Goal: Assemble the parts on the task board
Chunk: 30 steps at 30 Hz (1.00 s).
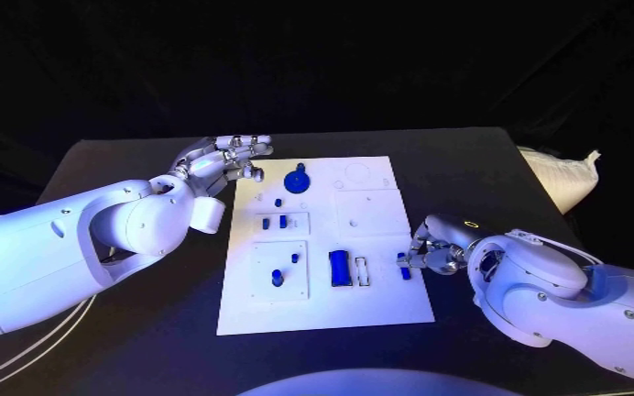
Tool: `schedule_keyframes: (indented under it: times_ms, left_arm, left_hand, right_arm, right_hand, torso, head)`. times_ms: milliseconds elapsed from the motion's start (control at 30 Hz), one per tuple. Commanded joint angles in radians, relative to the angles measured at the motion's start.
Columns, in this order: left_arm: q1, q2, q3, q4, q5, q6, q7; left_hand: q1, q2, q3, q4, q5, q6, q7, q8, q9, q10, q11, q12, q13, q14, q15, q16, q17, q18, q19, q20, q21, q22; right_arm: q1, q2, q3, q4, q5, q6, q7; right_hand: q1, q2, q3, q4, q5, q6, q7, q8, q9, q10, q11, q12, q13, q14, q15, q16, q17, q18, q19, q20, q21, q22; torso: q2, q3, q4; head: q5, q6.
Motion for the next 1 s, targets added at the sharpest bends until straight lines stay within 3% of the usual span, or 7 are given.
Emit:
schedule_keyframes:
  times_ms: [33,267,400,433,533,767,1000]
  left_arm:
    - [-0.001,0.001,0.001,0.001,-0.003,0.014,0.009]
    - [-0.001,0.001,0.001,0.001,-0.003,0.016,0.009]
    - [-0.001,0.000,0.001,0.002,-0.003,0.017,0.009]
    - [-0.001,0.000,0.001,0.002,-0.003,0.017,0.009]
    - [-0.002,0.000,0.001,0.002,-0.003,0.017,0.008]
    - [-0.002,-0.002,0.000,0.003,-0.003,0.017,0.008]
    - [-0.002,-0.004,0.000,0.003,-0.006,0.017,0.007]
  left_hand:
    - [-0.001,0.006,-0.002,-0.006,0.006,-0.006,0.000,0.004,-0.001,-0.006,-0.002,0.004,-0.001,-0.001,-0.004,0.004,-0.001,0.011,0.004,-0.005,-0.006,-0.001]
    - [-0.001,0.006,-0.002,-0.006,0.006,-0.006,0.000,0.004,-0.001,-0.006,-0.002,0.004,-0.001,-0.001,-0.004,0.004,-0.001,0.011,0.004,-0.005,-0.006,-0.001]
    - [-0.001,0.006,-0.002,-0.006,0.006,-0.006,0.000,0.004,-0.001,-0.006,-0.002,0.004,-0.001,-0.001,-0.004,0.004,-0.001,0.011,0.004,-0.005,-0.006,-0.001]
    - [-0.001,0.006,-0.002,-0.006,0.006,-0.006,0.000,0.004,-0.001,-0.006,-0.002,0.004,-0.001,-0.001,-0.004,0.004,-0.001,0.011,0.004,-0.005,-0.006,-0.001]
    - [-0.001,0.006,-0.002,-0.006,0.006,-0.006,0.000,0.004,-0.001,-0.006,-0.002,0.004,-0.001,-0.001,-0.004,0.004,-0.001,0.011,0.004,-0.005,-0.006,-0.001]
    - [-0.001,0.006,-0.002,-0.006,0.006,-0.006,0.000,0.004,-0.001,-0.006,-0.002,0.004,-0.001,-0.001,-0.004,0.004,-0.001,0.011,0.004,-0.005,-0.006,-0.001]
    - [-0.002,0.006,-0.003,-0.006,0.006,-0.007,0.000,0.005,-0.001,-0.006,-0.001,0.005,-0.001,-0.001,-0.004,0.004,-0.002,0.011,0.004,-0.005,-0.006,-0.001]
  right_arm:
    - [-0.005,0.009,0.000,-0.002,-0.028,0.046,-0.023]
    - [-0.008,0.021,0.000,-0.006,-0.048,0.052,-0.023]
    - [-0.010,0.031,0.000,-0.013,-0.081,0.070,-0.027]
    - [-0.012,0.035,0.000,-0.015,-0.093,0.079,-0.030]
    - [-0.016,0.046,-0.001,-0.024,-0.130,0.108,-0.045]
    - [-0.032,0.077,-0.003,-0.046,-0.215,0.159,-0.062]
    - [-0.047,0.094,-0.004,-0.053,-0.252,0.186,-0.066]
  right_hand:
    - [-0.008,-0.006,-0.001,0.010,0.013,0.009,0.002,0.005,0.002,0.000,-0.006,-0.005,0.002,0.073,-0.001,0.001,0.086,-0.006,-0.005,0.002,0.001,0.000]
    - [-0.004,-0.009,-0.001,0.008,0.019,0.009,0.001,0.004,0.003,0.000,-0.007,-0.006,0.002,0.073,-0.001,0.002,0.087,-0.006,-0.006,0.002,0.000,-0.001]
    - [0.048,-0.006,0.017,-0.017,0.011,0.009,-0.001,0.003,0.005,-0.002,-0.009,-0.011,0.002,0.074,-0.004,0.003,0.090,-0.006,-0.006,0.000,0.000,0.000]
    - [0.071,-0.004,0.026,-0.029,-0.010,0.008,-0.001,0.002,0.006,-0.003,-0.010,-0.013,0.002,0.074,-0.005,0.003,0.090,-0.006,-0.006,-0.001,0.000,0.000]
    - [0.151,-0.007,0.065,-0.077,-0.152,0.005,0.002,-0.004,0.006,-0.007,-0.009,-0.017,0.002,0.076,-0.005,0.008,0.101,-0.006,-0.008,-0.004,-0.003,-0.002]
    - [0.220,-0.011,0.108,-0.124,-0.155,0.007,0.005,-0.013,0.002,-0.013,-0.007,-0.019,0.005,0.078,-0.002,0.017,0.120,-0.007,-0.008,-0.002,-0.002,0.001]
    - [0.238,-0.003,0.135,-0.138,-0.152,0.012,0.007,-0.019,-0.002,-0.016,-0.006,-0.023,0.004,0.078,-0.001,0.017,0.121,-0.007,-0.007,0.000,-0.002,0.003]
  torso:
    - [0.000,-0.0015,-0.0010]
    - [0.000,-0.0025,0.0005]
    - [0.000,-0.0023,0.0003]
    - [0.000,-0.0020,0.0008]
    - [0.000,-0.0019,0.0015]
    - [-0.001,-0.0022,0.0010]
    - [-0.001,-0.0021,-0.0013]
  head:
    - [0.002,-0.002]
    - [0.005,-0.002]
    - [0.008,-0.003]
    - [0.009,-0.003]
    - [0.012,-0.004]
    - [0.018,-0.006]
    - [0.022,-0.008]
